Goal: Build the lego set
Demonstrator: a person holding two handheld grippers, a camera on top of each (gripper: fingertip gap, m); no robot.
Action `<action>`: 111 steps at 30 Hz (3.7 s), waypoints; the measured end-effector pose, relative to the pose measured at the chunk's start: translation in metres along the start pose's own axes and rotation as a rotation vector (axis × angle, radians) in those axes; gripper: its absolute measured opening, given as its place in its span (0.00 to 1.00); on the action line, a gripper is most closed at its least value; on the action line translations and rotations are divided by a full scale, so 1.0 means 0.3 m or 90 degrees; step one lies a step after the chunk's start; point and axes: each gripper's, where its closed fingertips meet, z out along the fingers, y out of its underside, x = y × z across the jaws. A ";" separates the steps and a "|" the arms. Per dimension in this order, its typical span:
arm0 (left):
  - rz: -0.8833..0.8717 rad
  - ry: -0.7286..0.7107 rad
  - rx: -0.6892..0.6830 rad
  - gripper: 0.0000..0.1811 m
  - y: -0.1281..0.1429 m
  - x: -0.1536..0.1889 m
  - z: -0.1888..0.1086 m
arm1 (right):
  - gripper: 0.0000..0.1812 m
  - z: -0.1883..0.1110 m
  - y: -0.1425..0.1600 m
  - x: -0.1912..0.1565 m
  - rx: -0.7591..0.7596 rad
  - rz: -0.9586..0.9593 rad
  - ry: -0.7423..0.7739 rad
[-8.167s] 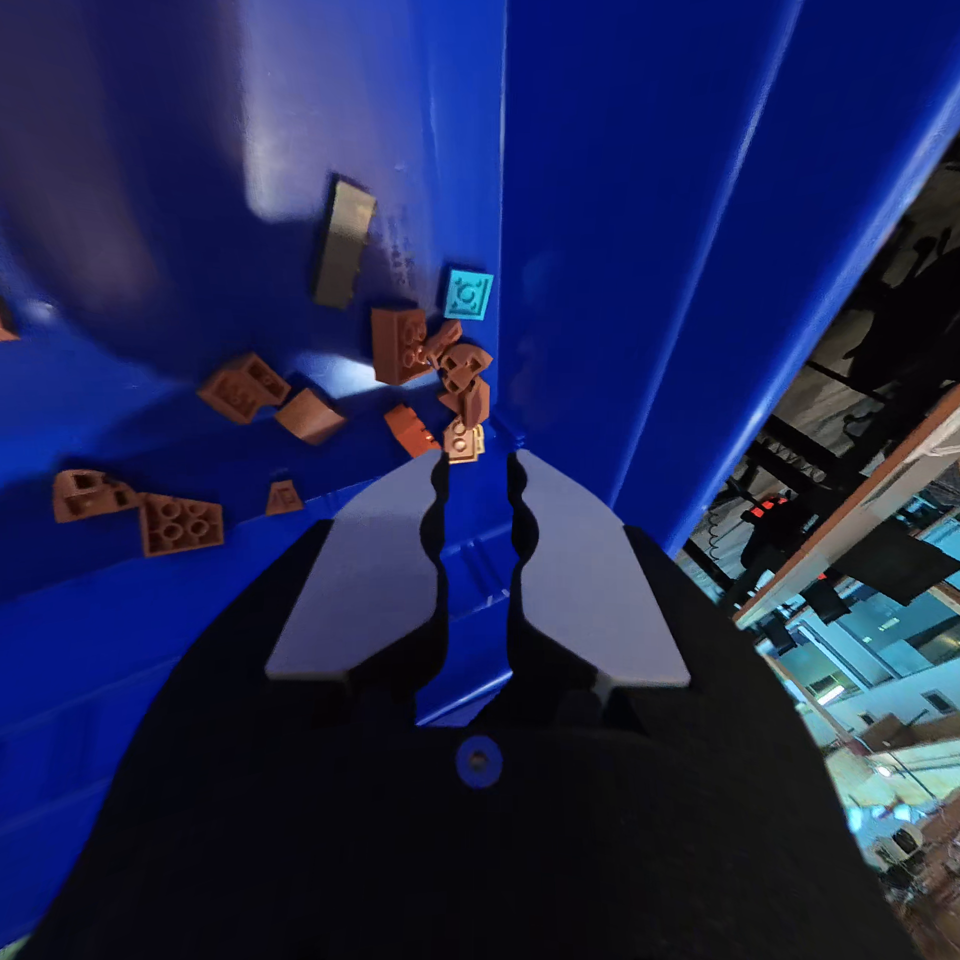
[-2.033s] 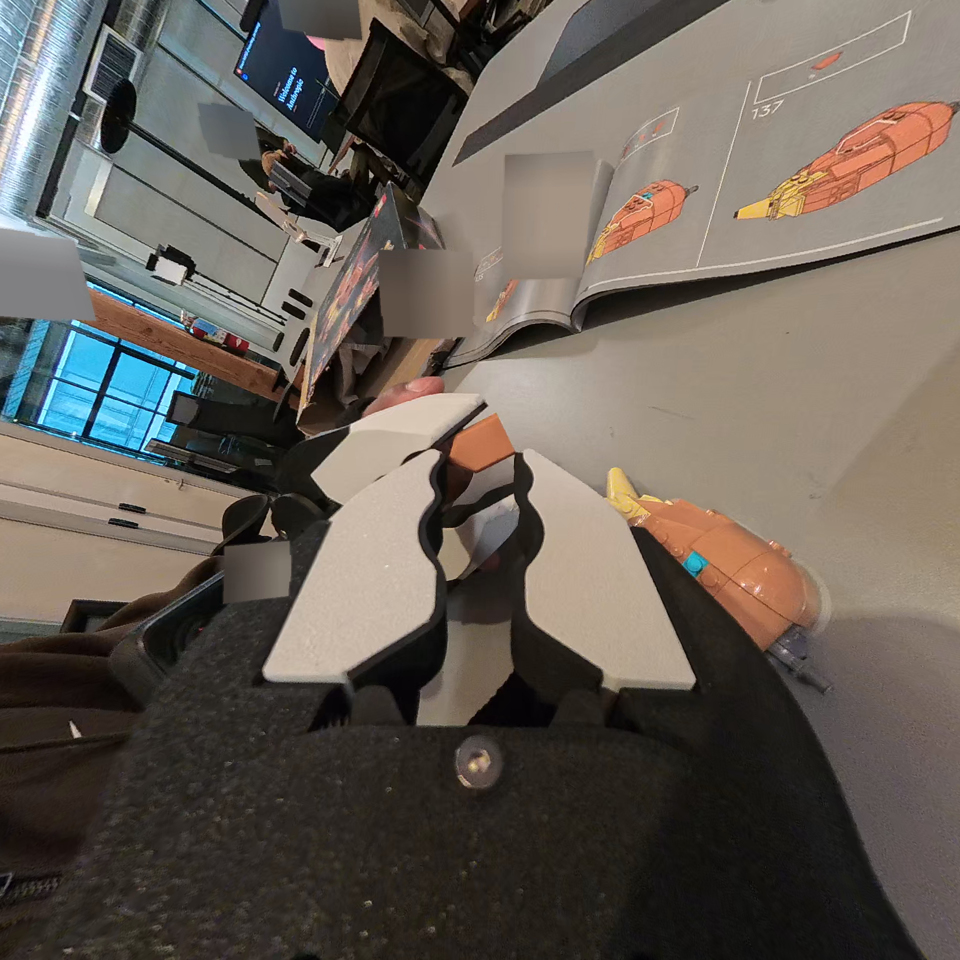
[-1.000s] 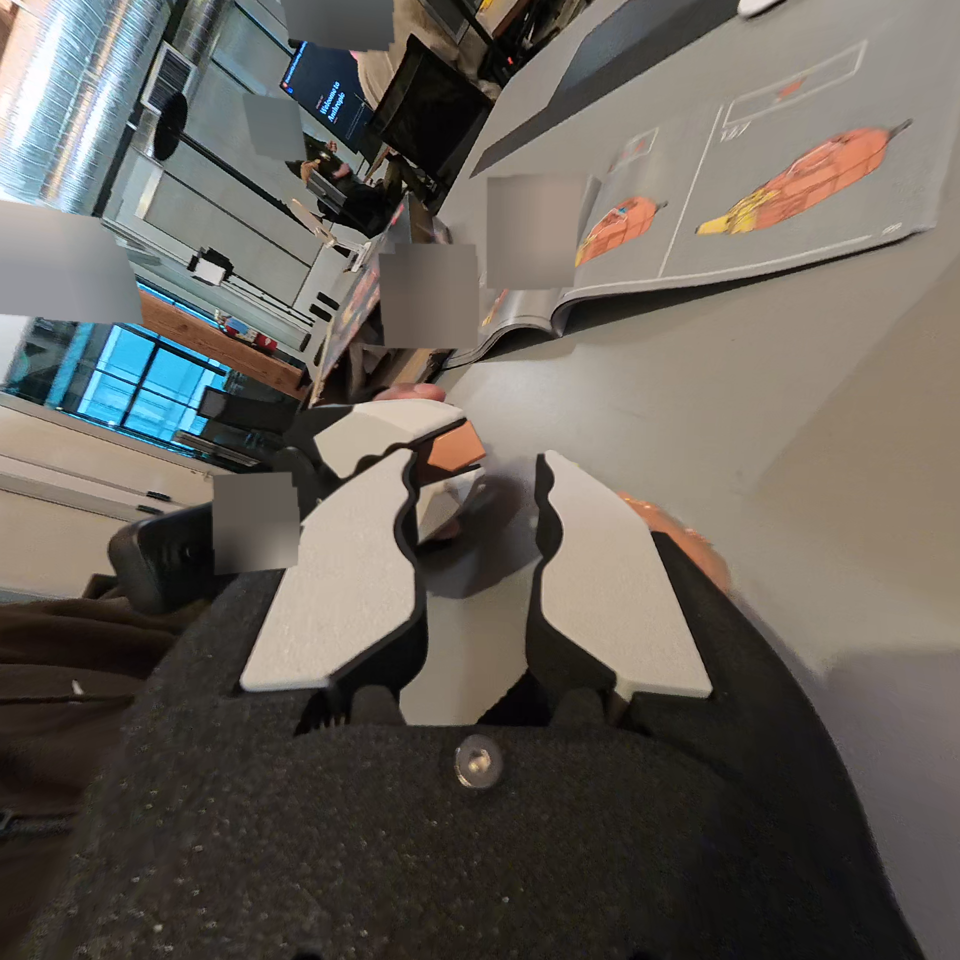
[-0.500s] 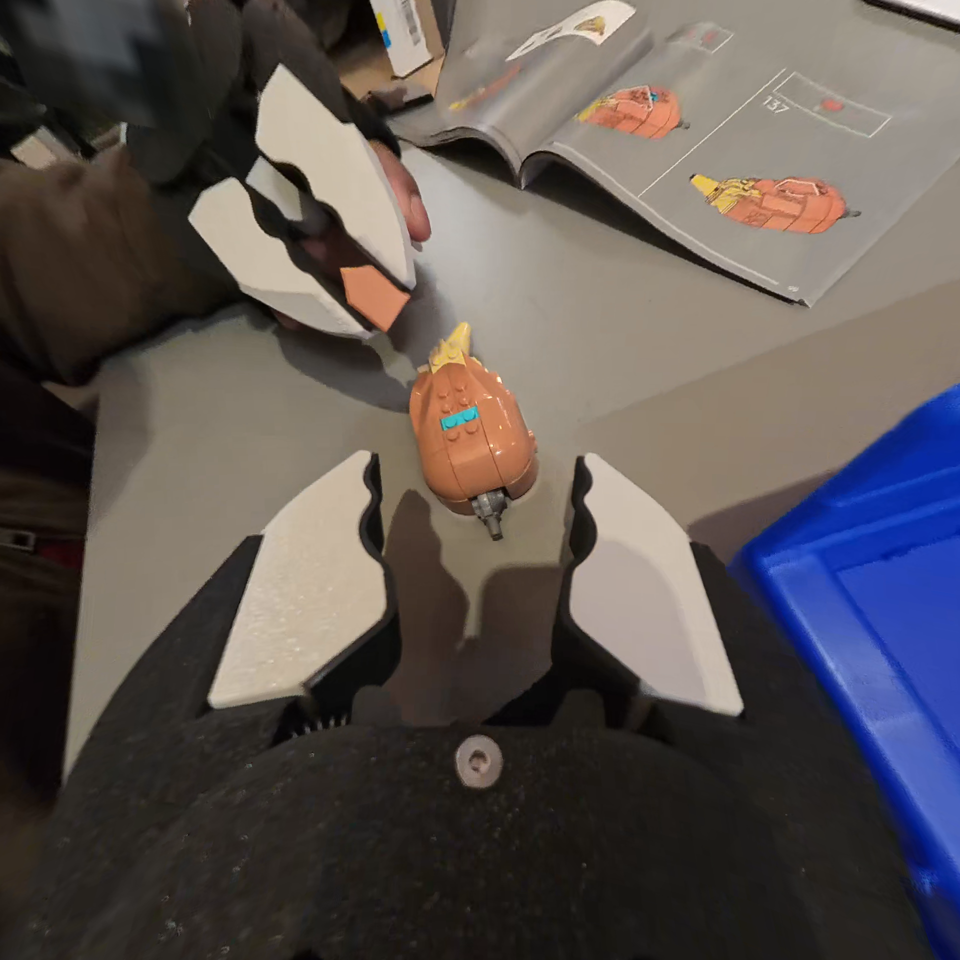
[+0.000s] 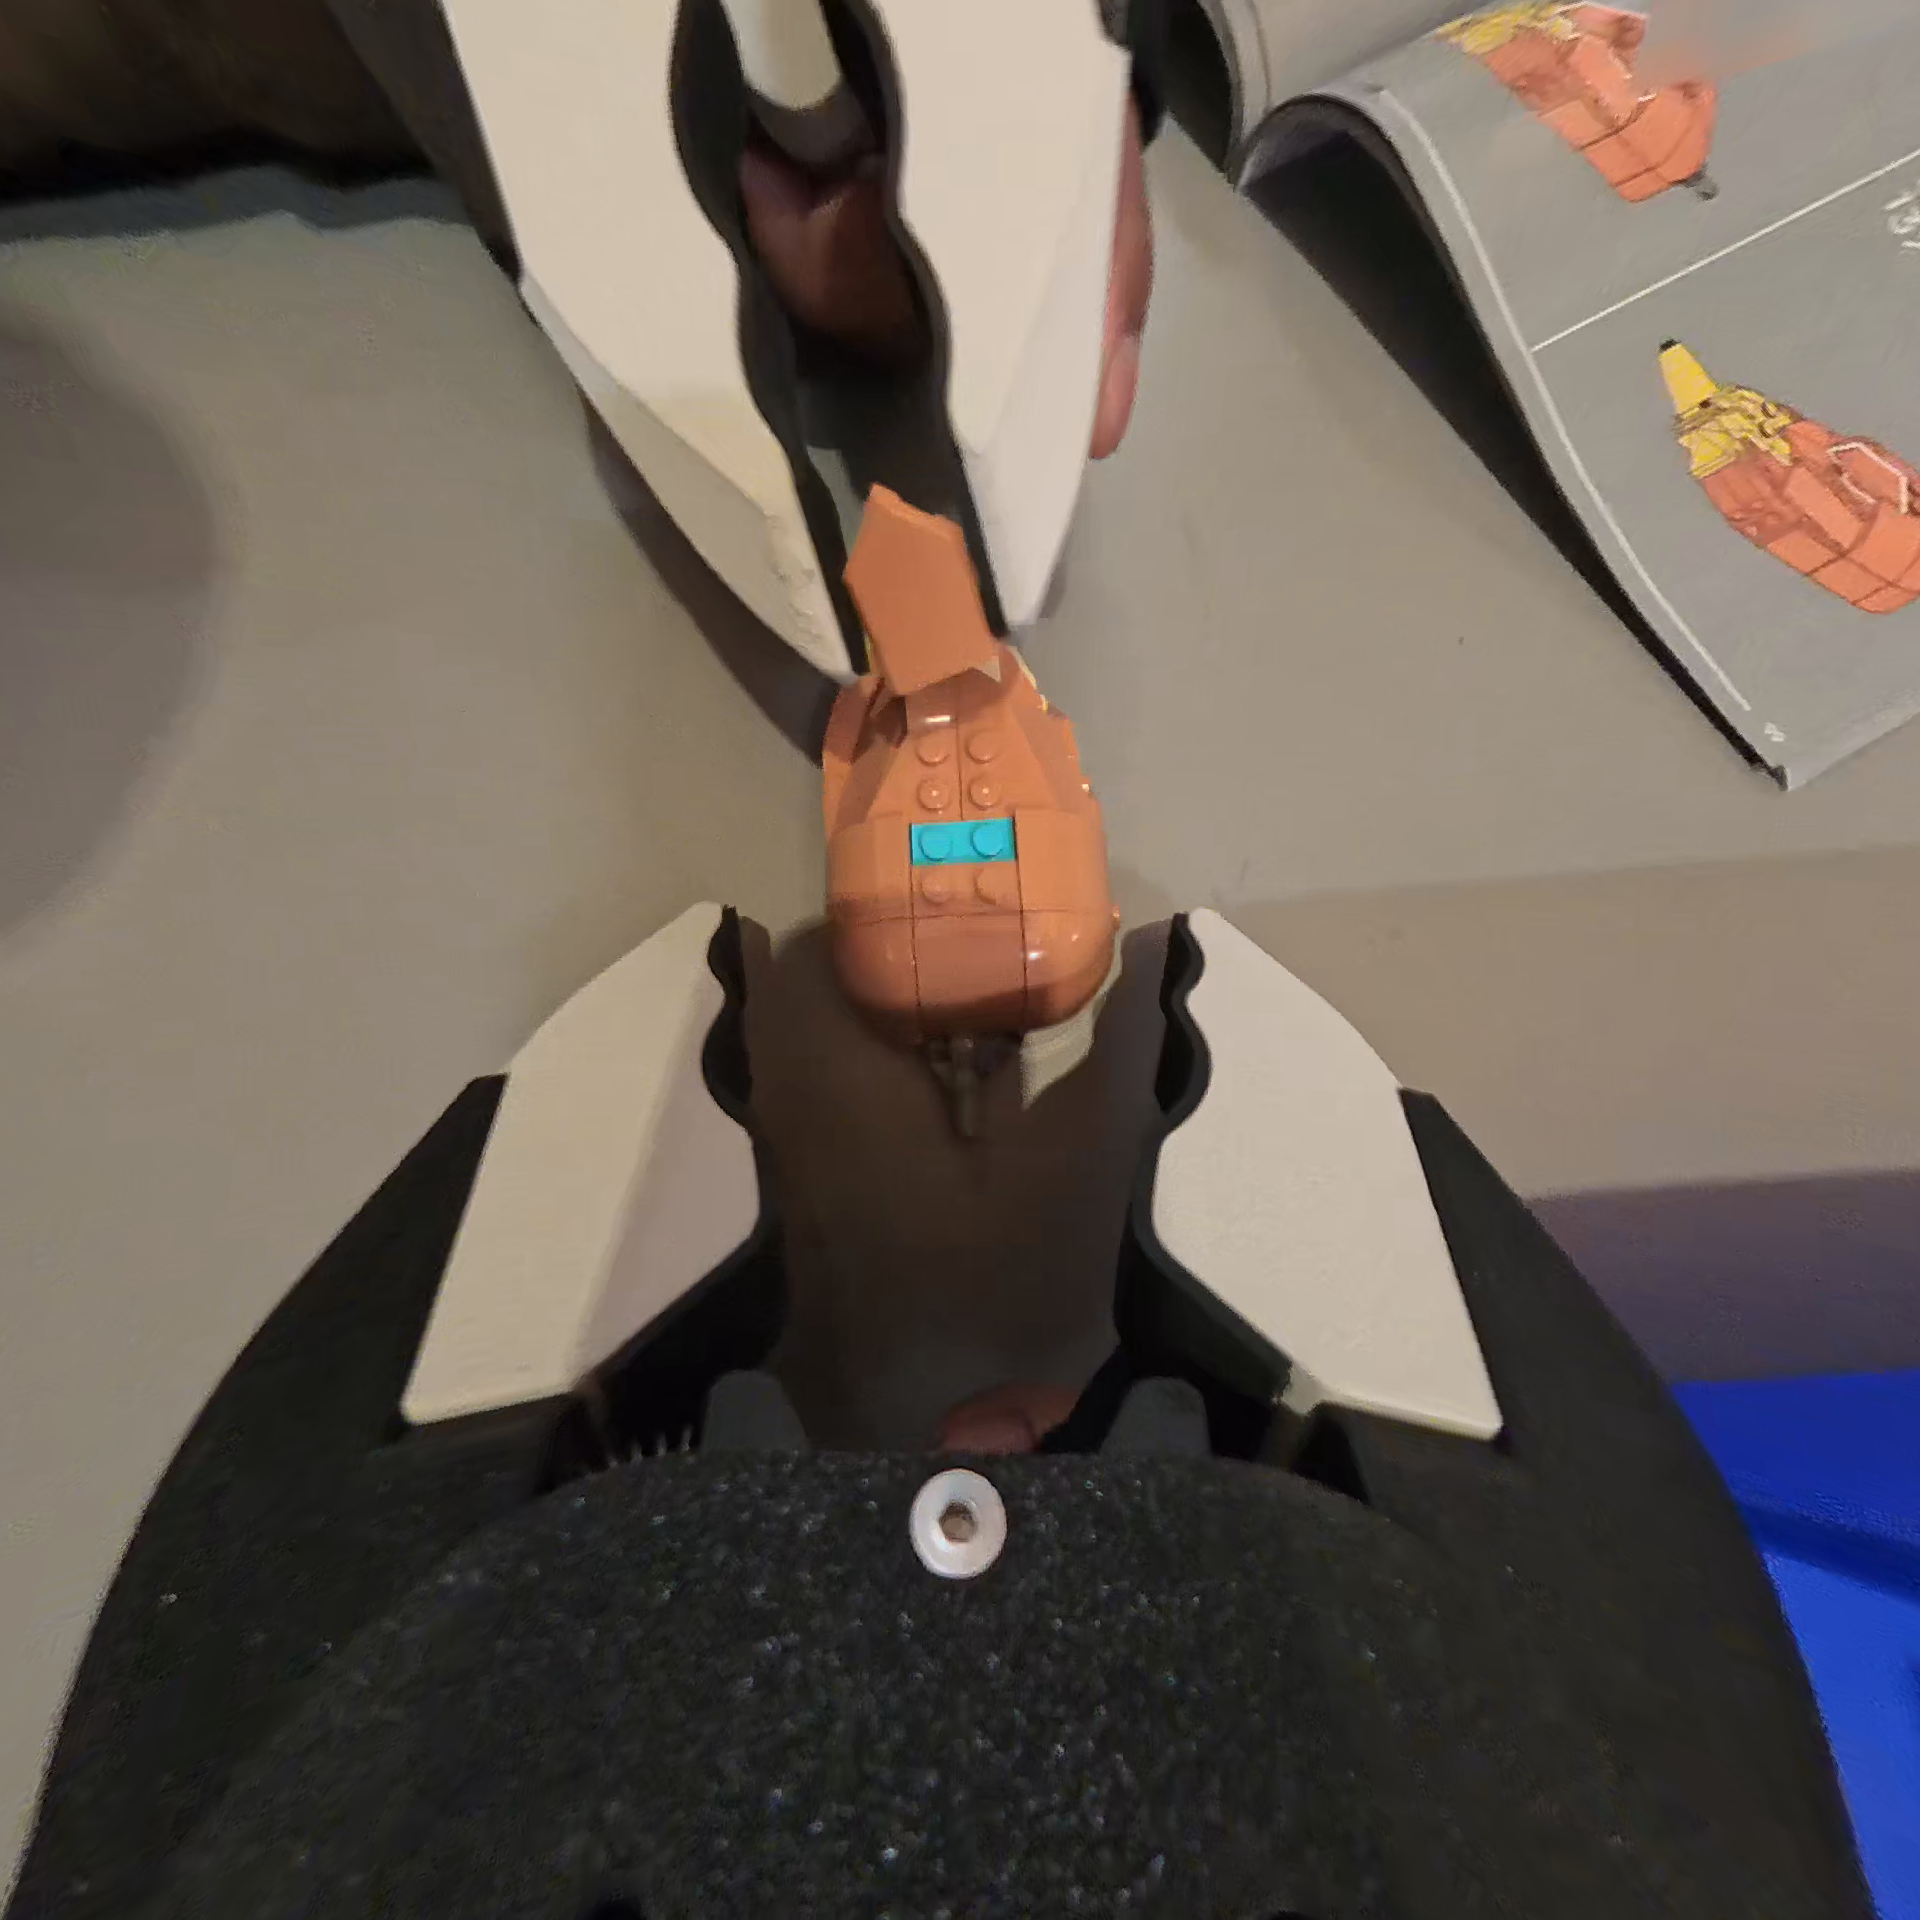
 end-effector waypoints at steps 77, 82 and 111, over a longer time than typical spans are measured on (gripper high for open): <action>-0.059 -0.043 0.127 0.09 -0.057 -0.037 -0.105 | 0.53 0.037 -0.033 0.022 0.004 -0.117 -0.047; -0.063 -0.043 0.120 0.09 -0.054 -0.040 -0.101 | 0.52 0.039 -0.028 0.019 -0.003 -0.108 -0.065; -0.059 -0.021 0.040 0.09 -0.004 -0.016 -0.074 | 0.32 0.046 -0.013 -0.005 -0.023 -0.118 -0.069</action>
